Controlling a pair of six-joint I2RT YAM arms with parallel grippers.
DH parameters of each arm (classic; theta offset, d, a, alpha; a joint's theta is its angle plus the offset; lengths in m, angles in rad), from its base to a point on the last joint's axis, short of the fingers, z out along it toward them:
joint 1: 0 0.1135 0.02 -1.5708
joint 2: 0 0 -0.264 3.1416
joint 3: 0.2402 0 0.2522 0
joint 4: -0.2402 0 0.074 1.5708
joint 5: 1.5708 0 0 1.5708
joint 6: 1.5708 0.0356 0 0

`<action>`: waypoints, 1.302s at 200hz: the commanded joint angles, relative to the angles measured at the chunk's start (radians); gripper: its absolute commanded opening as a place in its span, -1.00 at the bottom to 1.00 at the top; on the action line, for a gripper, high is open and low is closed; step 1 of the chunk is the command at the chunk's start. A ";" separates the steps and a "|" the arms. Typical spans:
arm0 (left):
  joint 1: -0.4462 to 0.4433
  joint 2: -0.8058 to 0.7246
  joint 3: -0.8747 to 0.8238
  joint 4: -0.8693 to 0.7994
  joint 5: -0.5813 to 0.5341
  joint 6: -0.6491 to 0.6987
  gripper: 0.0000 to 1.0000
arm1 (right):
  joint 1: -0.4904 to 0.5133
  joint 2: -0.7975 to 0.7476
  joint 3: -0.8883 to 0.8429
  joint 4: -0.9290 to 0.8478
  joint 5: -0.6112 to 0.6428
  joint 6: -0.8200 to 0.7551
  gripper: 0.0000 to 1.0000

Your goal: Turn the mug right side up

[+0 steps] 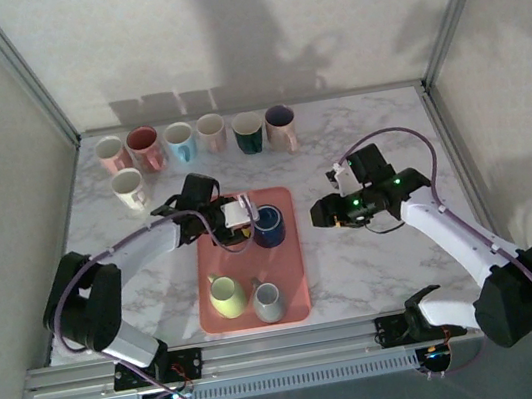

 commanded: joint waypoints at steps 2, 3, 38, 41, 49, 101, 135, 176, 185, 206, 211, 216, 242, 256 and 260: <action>-0.013 0.040 0.049 -0.059 -0.009 0.006 0.03 | -0.012 -0.028 -0.024 -0.004 -0.021 -0.016 0.16; -0.014 0.042 0.049 -0.059 -0.009 0.007 0.02 | -0.014 -0.029 -0.024 -0.005 -0.021 -0.015 0.16; -0.031 0.065 0.054 -0.061 -0.013 0.007 -0.18 | -0.036 -0.046 -0.042 -0.007 -0.024 -0.024 0.15; -0.031 0.065 0.054 -0.062 -0.015 0.007 -0.19 | -0.037 -0.046 -0.043 -0.008 -0.026 -0.024 0.16; -0.035 0.068 0.057 -0.065 -0.016 0.007 -0.22 | -0.043 -0.050 -0.046 -0.008 -0.029 -0.027 0.16; -0.059 0.106 0.088 -0.108 -0.037 0.027 -0.42 | -0.085 -0.063 -0.060 -0.015 -0.057 -0.039 0.15; -0.069 0.128 0.108 -0.128 -0.055 0.033 -0.61 | -0.106 -0.078 -0.068 -0.019 -0.069 -0.047 0.14; -0.070 0.130 0.129 -0.141 -0.036 0.015 -1.00 | -0.125 -0.079 -0.083 -0.019 -0.081 -0.055 0.14; -0.069 0.123 0.129 -0.137 -0.019 0.001 -1.00 | -0.129 -0.080 -0.085 -0.017 -0.084 -0.054 0.14; -0.070 0.096 0.122 -0.100 0.002 -0.091 -1.00 | -0.135 -0.080 -0.089 -0.016 -0.088 -0.055 0.14; -0.070 0.090 0.122 -0.094 0.005 -0.118 -1.00 | -0.136 -0.080 -0.088 -0.015 -0.089 -0.054 0.14; -0.070 0.084 0.122 -0.088 0.008 -0.145 -1.00 | -0.136 -0.079 -0.088 -0.016 -0.089 -0.054 0.14; -0.069 0.046 0.122 -0.058 0.031 -0.309 -1.00 | -0.140 -0.079 -0.091 -0.014 -0.094 -0.050 0.14; -0.069 0.021 0.115 -0.040 0.047 -0.396 -1.00 | -0.140 -0.079 -0.092 -0.010 -0.097 -0.045 0.13; -0.070 0.014 0.113 -0.034 0.052 -0.417 -1.00 | -0.140 -0.080 -0.093 -0.008 -0.100 -0.043 0.13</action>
